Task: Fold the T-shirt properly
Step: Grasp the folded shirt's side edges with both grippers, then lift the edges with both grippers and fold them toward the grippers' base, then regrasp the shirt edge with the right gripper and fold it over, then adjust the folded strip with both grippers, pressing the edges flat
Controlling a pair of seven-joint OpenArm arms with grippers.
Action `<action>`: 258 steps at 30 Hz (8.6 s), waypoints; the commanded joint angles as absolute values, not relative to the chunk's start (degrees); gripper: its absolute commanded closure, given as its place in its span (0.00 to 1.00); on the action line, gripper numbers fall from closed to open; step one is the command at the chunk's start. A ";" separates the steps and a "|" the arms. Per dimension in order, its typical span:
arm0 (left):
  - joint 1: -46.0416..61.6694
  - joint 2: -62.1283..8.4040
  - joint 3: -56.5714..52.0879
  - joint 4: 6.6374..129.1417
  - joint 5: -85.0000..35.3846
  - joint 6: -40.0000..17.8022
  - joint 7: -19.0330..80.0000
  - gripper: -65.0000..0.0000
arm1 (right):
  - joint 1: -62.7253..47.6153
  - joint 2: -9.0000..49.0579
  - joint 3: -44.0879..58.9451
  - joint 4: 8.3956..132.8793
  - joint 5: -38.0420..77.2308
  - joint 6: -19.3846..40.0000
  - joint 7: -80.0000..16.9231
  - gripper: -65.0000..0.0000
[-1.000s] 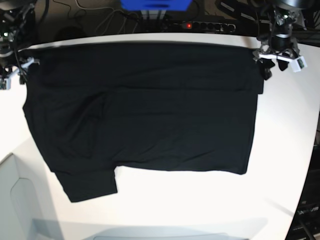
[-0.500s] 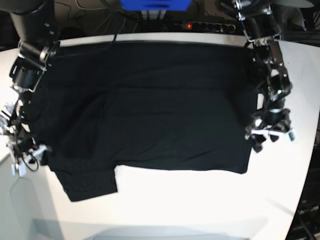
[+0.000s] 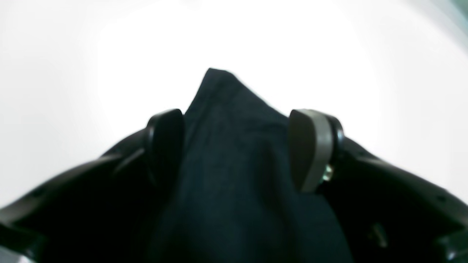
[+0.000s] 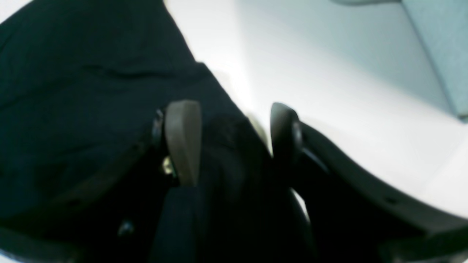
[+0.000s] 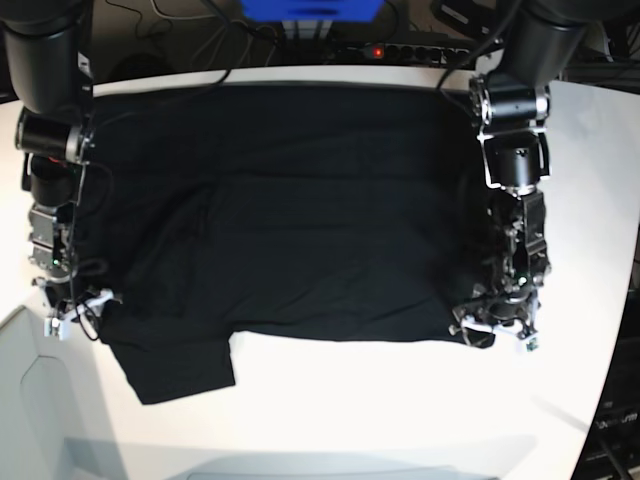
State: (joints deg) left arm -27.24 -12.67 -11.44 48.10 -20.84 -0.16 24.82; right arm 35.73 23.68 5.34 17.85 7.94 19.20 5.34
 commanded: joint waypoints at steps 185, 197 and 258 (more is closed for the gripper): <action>20.18 -2.07 -32.48 97.89 -20.00 -0.31 24.48 1.00 | -2.59 9.01 26.15 96.31 -4.35 40.00 -18.24 1.00; 20.26 -2.07 -32.48 103.69 -20.00 -0.31 24.66 1.00 | -14.55 6.55 28.97 106.68 -4.35 40.00 -17.89 1.00; 28.00 -2.15 -33.01 103.25 -19.91 -0.31 24.66 1.00 | -18.59 4.09 41.45 95.52 -2.33 40.00 -18.07 1.00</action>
